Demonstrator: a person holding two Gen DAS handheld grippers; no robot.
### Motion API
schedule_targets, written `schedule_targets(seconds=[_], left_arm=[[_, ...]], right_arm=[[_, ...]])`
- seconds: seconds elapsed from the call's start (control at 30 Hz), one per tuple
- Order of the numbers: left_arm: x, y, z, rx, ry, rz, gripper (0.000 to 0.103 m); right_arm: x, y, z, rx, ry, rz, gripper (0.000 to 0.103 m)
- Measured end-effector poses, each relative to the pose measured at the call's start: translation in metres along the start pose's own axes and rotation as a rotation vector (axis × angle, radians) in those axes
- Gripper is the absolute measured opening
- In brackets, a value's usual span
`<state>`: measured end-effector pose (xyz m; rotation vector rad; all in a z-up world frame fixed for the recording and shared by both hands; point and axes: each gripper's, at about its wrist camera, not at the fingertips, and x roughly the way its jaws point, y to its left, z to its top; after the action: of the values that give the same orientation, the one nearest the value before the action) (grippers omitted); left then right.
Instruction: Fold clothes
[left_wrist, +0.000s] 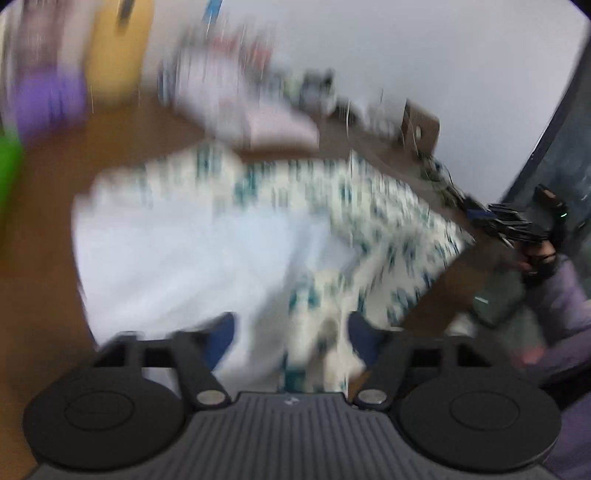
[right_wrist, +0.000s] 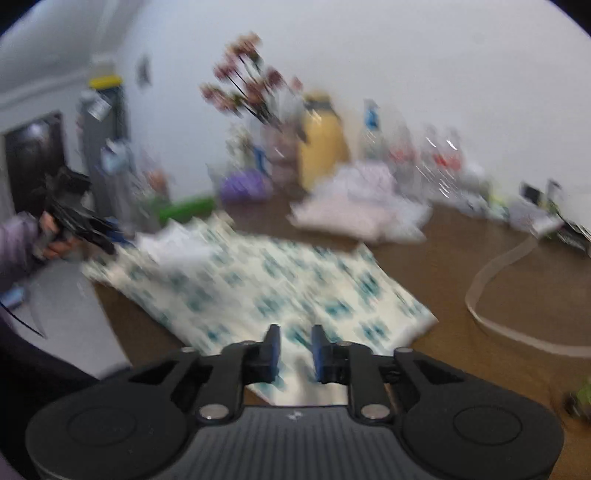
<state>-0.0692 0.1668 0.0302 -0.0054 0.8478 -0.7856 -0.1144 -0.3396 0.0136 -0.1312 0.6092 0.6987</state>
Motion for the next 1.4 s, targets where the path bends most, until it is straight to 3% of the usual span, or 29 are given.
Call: schedule_targets(seconds=[0.1, 0.17, 0.2, 0.23, 0.27, 0.33, 0.43, 0.53, 0.6, 0.63, 0.7, 0.73, 0.77, 0.87, 1.0, 1.13, 1.2, 1.23, 1.3, 1.37, 1.4], left_arm=[[0.009, -0.022, 0.001, 0.089, -0.032, 0.08, 0.072], [0.016, -0.037, 0.002, 0.148, -0.053, 0.133, 0.059], [0.019, -0.045, 0.002, 0.178, -0.063, 0.159, 0.048], [0.022, -0.052, 0.003, 0.208, -0.074, 0.186, 0.037], [0.025, -0.06, 0.003, 0.237, -0.084, 0.212, 0.036], [0.031, -0.074, 0.004, 0.293, -0.105, 0.263, 0.042], [0.023, -0.049, -0.002, 0.178, -0.122, 0.21, 0.043], [0.022, -0.043, -0.003, 0.165, -0.14, 0.205, 0.044], [0.022, -0.039, 0.003, 0.15, -0.124, 0.2, 0.051], [0.022, -0.038, 0.006, 0.142, -0.115, 0.196, 0.051], [0.001, -0.034, 0.022, 0.141, -0.14, 0.133, 0.052], [-0.011, -0.031, 0.033, 0.152, -0.169, 0.107, 0.059], [-0.021, -0.028, 0.049, 0.183, -0.202, 0.138, 0.063], [-0.011, -0.011, 0.101, 0.265, -0.194, 0.319, 0.066], [0.053, 0.036, 0.153, 0.223, -0.07, 0.348, 0.066], [0.092, 0.08, 0.158, 0.119, 0.02, 0.344, 0.074], [0.091, 0.093, 0.15, 0.085, 0.013, 0.282, 0.079], [0.09, 0.097, 0.147, 0.069, 0.018, 0.267, 0.08], [0.09, 0.104, 0.14, 0.054, 0.051, 0.237, 0.08], [0.085, 0.101, 0.138, 0.073, 0.059, 0.211, 0.075], [0.082, 0.1, 0.137, 0.084, 0.062, 0.199, 0.054]], right_arm=[[0.024, 0.013, 0.012, -0.024, 0.001, 0.015, 0.021], [0.04, 0.022, 0.02, -0.04, 0.002, 0.025, 0.02], [0.047, 0.026, 0.024, -0.048, 0.002, 0.03, 0.02], [0.06, 0.029, 0.024, -0.053, 0.031, -0.02, 0.02], [0.063, 0.027, 0.022, -0.037, 0.032, -0.032, 0.021], [0.062, 0.024, 0.02, 0.004, 0.02, -0.033, 0.021], [0.053, 0.019, 0.014, 0.045, -0.002, -0.012, 0.023], [0.05, 0.01, 0.008, 0.09, 0.015, 0.027, 0.023], [0.042, 0.008, 0.019, 0.084, 0.035, 0.031, 0.025], [0.036, 0.008, 0.027, 0.064, 0.035, 0.029, 0.028], [0.02, 0.003, 0.049, -0.009, -0.004, -0.016, 0.046], [0.016, -0.003, 0.062, -0.053, -0.009, -0.044, 0.058], [0.017, -0.013, 0.076, -0.096, 0.003, -0.067, 0.065], [0.049, -0.048, 0.113, -0.135, 0.108, -0.049, 0.065], [0.12, -0.098, 0.141, -0.074, 0.215, 0.098, 0.062], [0.165, -0.122, 0.139, -0.08, 0.302, 0.17, 0.05], [0.174, -0.127, 0.134, -0.087, 0.314, 0.21, 0.031], [0.176, -0.126, 0.131, -0.1, 0.314, 0.223, 0.013], [0.176, -0.121, 0.129, -0.144, 0.292, 0.213, 0.01], [0.176, -0.116, 0.129, -0.173, 0.279, 0.187, 0.005], [0.172, -0.11, 0.129, -0.199, 0.263, 0.16, 0.005]])
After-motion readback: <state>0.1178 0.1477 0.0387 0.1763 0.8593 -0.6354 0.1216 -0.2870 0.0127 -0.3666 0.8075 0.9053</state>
